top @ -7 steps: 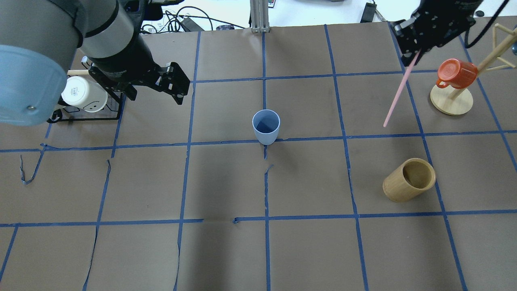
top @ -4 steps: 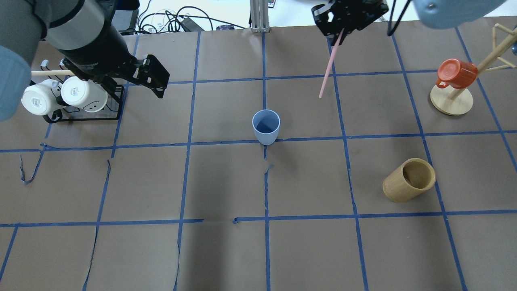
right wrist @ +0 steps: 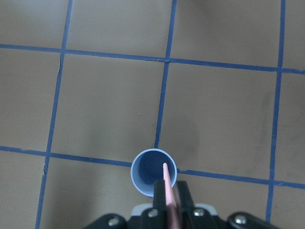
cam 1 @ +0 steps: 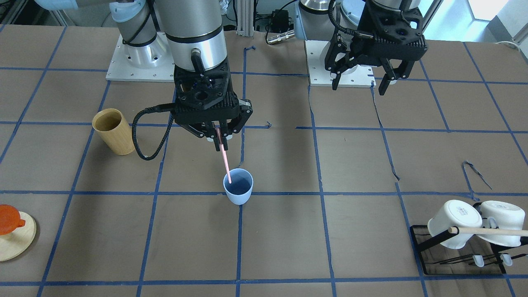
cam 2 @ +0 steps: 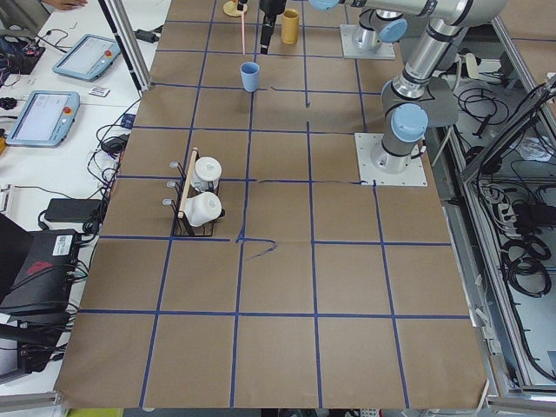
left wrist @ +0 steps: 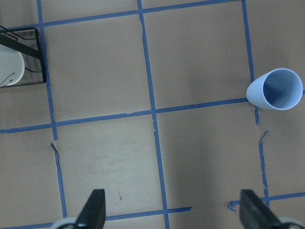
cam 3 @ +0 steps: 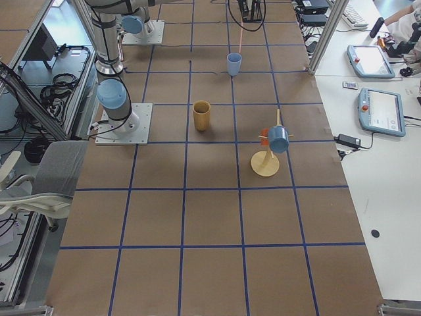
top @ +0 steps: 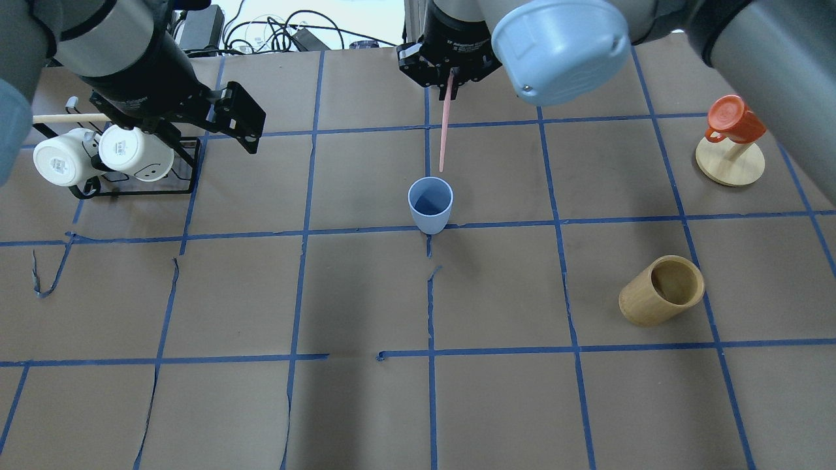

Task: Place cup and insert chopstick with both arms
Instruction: 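Lower the chopstick into the blue cup and open the right gripper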

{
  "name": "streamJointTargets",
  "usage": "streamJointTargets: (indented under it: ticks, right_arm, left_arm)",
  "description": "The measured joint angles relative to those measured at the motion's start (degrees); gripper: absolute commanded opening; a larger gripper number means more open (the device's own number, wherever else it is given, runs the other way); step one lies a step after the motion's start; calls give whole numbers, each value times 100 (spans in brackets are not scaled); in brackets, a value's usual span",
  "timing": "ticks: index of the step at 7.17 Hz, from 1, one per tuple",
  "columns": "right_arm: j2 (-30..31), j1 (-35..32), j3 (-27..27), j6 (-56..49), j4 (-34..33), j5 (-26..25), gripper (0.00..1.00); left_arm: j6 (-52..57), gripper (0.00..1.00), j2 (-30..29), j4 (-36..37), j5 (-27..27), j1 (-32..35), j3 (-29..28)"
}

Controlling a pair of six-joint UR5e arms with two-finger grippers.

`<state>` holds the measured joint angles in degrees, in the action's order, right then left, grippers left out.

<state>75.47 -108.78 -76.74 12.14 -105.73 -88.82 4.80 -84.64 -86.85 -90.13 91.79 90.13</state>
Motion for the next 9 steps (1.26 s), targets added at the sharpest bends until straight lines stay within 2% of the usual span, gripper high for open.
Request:
streamJointTargets:
  ticks: [3,7,8,9]
  right_arm:
    - [-298,-307,-128,24,-142,-364,0]
    - [-394,-336,-635,-13,-334,-351,0]
    - [-447,-336,-774,-18,-557,-346,14]
    - [-485,-336,-846,-13,-731,-343,66]
  left_arm:
    - [-18,100,3,-4,7,-3,13]
    - [-22,100,8,-7,11,-3,6]
    - [-21,100,9,-7,8,-3,5]
    - [-17,100,11,-8,0,-3,5]
